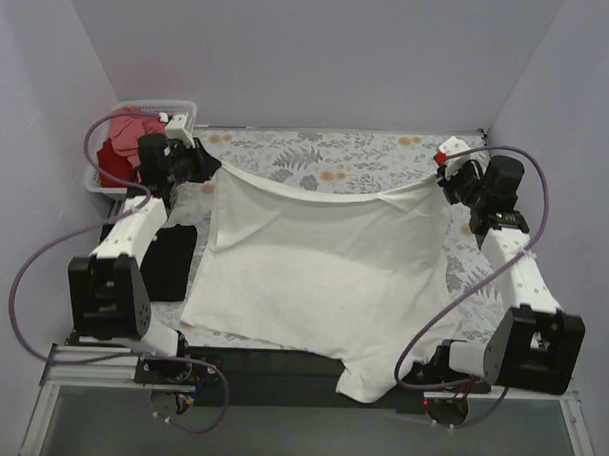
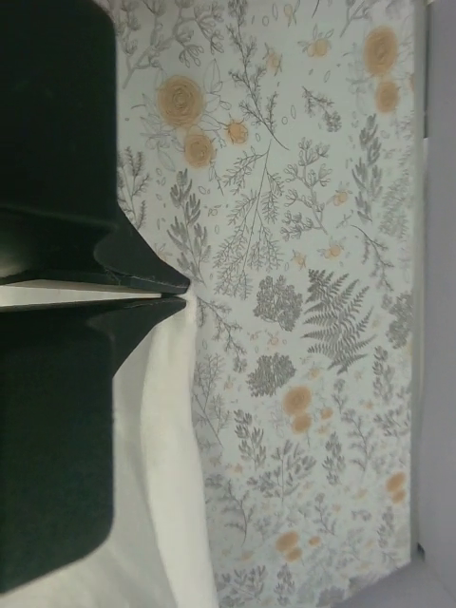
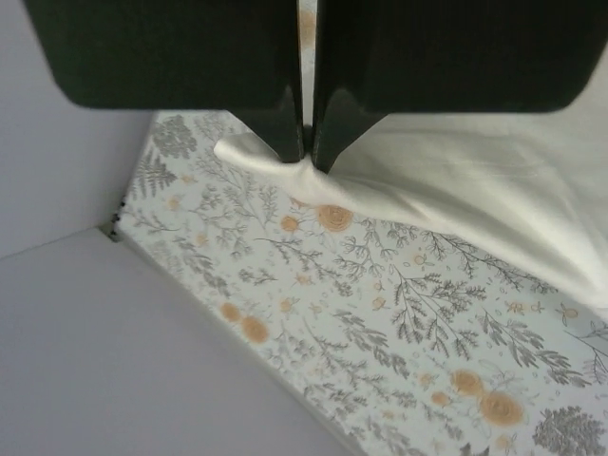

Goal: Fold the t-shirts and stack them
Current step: Flatten the tshirt out

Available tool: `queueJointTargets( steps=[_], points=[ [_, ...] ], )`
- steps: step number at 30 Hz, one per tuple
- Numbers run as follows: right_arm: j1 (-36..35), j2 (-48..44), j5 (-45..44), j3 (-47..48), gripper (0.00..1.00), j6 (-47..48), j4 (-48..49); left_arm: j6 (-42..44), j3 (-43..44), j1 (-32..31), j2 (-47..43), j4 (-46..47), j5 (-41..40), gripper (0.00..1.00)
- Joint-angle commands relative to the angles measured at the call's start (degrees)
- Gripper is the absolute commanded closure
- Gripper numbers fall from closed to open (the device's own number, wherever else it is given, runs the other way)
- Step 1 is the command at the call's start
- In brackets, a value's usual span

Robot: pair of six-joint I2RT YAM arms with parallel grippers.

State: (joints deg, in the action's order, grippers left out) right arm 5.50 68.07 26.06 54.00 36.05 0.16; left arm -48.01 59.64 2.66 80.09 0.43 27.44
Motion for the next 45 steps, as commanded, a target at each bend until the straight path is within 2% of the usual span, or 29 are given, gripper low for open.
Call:
queueJointTargets(
  steps=[1, 2, 6, 7, 8, 9, 10, 12, 14, 16, 20, 21, 23, 24, 25, 26, 27, 30, 34, 37, 45],
  points=[
    [-2.33, 14.04, -3.12, 5.92, 0.99, 2.18, 10.55, 1.34, 11.75, -1.69, 14.08, 5.21, -0.9, 1.0],
    [-2.42, 17.41, -3.91, 8.03, 0.99, 1.48, 10.73, 1.25, 14.69, -1.78, 22.13, 4.85, -1.07, 1.0],
    [-3.56, 33.23, -9.52, 22.18, 0.99, -2.21, 10.47, 1.52, 35.33, -1.78, 40.98, 0.55, -0.9, 1.0],
    [-3.82, 38.75, -10.85, 28.12, 0.94, -2.82, 9.95, 1.69, 39.72, -1.86, 44.5, -3.29, -0.2, 1.0],
    [-4.18, 41.41, -12.16, 31.31, 0.86, -3.18, 8.9, 1.86, 49.08, -1.78, 50.71, -4.98, -0.11, 0.85],
    [-4.79, 43.87, -14.35, 34.39, 0.6, -4.05, 7.58, 1.43, 52.91, -1.86, 53.47, -6.13, 0.24, 0.69],
    [-4.88, 46.07, -15.42, 37.9, 0.44, -5.28, 4.96, 1.43, 56.95, -1.78, 55.94, -8.14, -0.28, 0.57],
    [-4.97, 51.44, -18.31, 46.78, 0.2, -8.0, 0.05, 1.34, 60.24, -1.78, 58.51, -7.11, -6.15, 0.39],
    [-4.88, 53.74, -19.12, 53.3, 0.19, -9.07, -4.54, 2.74, 59.99, -1.78, 56.58, -6.31, -8.89, 0.27],
    [-4.79, 52.35, -19.47, 54.19, 0.16, -8.9, -9.29, 4.06, 56.57, -1.6, 53.95, -6.23, -9.25, 0.23],
    [-4.79, 45.5, -15.88, 49.99, 0.17, -6.18, -18.34, 8.62, 44.71, -1.43, 42.82, -8.07, -2.67, 0.25],
    [-4.79, 44.0, -14.22, 47.45, 0.19, -5.65, -22.97, 10.11, 40.17, -1.43, 41.12, -8.68, 1.61, 0.26],
    [-4.79, 40.22, -13.59, 44.63, 0.22, -5.03, -26.95, 13.71, 37.49, -1.86, 37.96, -11.84, 3.49, 0.32],
    [-4.79, 38.38, -13.32, 42.35, 0.33, -4.94, -30.89, 14.34, 37.05, -1.86, 37.59, -14.03, 4.02, 0.39],
    [-4.79, 37.58, -13.41, 41.03, 0.4, -5.37, -32.4, 14.69, 37.3, -3.69, 37.59, -15.01, 4.28, 0.39],
    [-4.79, 36.88, -13.15, 39.62, 0.46, -5.38, -34.07, 14.61, 37.48, -4.41, 38.37, -15.45, 4.2, 0.47],
    [-4.88, 36.17, -12.88, 37.26, 0.54, -5.55, -36.87, 14.0, 37.74, -4.85, 38.82, -15.54, 3.07, 0.51],
    [-5.06, 33.89, -12.35, 33.38, 0.63, -6.08, -40.41, 11.28, 41.51, -6.17, 43.11, -16.59, -0.27, 0.55],
    [-5.41, 30.55, -13.75, 24.69, 0.64, -5.21, -41.56, 7.32, 47.75, -6.26, 49.87, -17.03, -2.57, 0.58],
    [-7.52, 30.36, -15.95, 22.39, 0.64, -3.8, -42.0, 6.7, 50.66, -6.35, 52.26, -18.09, -2.48, 0.6],
    [-7.87, 40.28, -23.33, 22.64, 0.67, -1.6, -41.91, 7.75, 46.28, -6.43, 48.41, -18.53, -3.62, 0.57]
  ],
)
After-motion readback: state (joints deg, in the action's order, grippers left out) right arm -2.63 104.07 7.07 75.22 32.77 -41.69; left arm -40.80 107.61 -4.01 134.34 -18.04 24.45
